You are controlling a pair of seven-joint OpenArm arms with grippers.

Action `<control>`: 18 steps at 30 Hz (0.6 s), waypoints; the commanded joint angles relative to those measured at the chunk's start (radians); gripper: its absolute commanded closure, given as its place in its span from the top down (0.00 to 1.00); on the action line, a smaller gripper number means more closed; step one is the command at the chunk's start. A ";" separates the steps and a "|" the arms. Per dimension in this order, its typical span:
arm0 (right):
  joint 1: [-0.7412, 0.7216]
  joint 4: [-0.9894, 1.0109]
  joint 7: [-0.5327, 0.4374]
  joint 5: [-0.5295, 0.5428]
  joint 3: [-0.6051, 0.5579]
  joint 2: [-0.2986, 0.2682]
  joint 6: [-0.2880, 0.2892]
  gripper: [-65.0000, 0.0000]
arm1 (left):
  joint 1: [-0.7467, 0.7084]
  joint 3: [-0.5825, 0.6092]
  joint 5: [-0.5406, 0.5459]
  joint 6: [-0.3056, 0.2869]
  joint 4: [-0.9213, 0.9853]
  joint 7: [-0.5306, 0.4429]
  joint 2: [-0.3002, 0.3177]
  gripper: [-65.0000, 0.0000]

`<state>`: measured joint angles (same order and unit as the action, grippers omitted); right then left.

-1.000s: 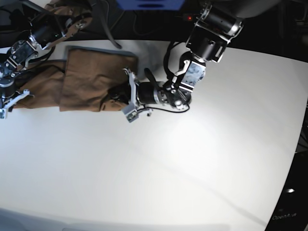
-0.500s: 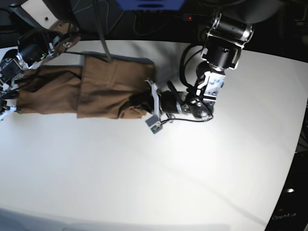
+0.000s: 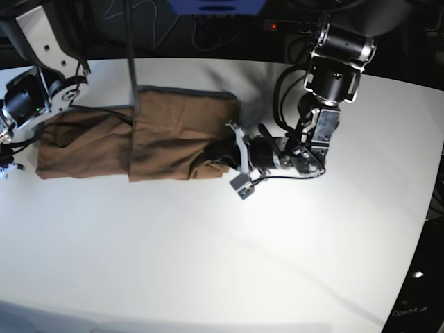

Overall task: Fold the T-shirt properly
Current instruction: 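Pull the brown strip lengthwise with the left gripper, right gripper holding its end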

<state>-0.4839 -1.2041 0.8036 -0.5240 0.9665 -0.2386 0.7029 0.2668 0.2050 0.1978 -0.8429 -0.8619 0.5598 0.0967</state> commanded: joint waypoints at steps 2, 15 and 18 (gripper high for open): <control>-0.074 -0.016 0.047 0.012 -0.005 -0.028 -0.005 0.42 | -0.016 0.004 -0.401 0.145 0.046 0.340 0.071 0.06; -0.180 0.335 0.494 0.446 -0.010 -0.173 -0.005 0.48 | -0.013 0.000 -0.518 0.145 0.046 0.342 0.082 0.06; -0.178 0.468 0.501 0.534 -0.011 -0.213 -0.005 0.49 | -0.013 0.000 -0.518 0.145 0.046 0.342 0.084 0.06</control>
<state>-0.6338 -0.7147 1.3090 -0.0044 0.9592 -0.4252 0.6952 0.2935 0.1986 0.1978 -0.8421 -0.8619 0.5892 0.1276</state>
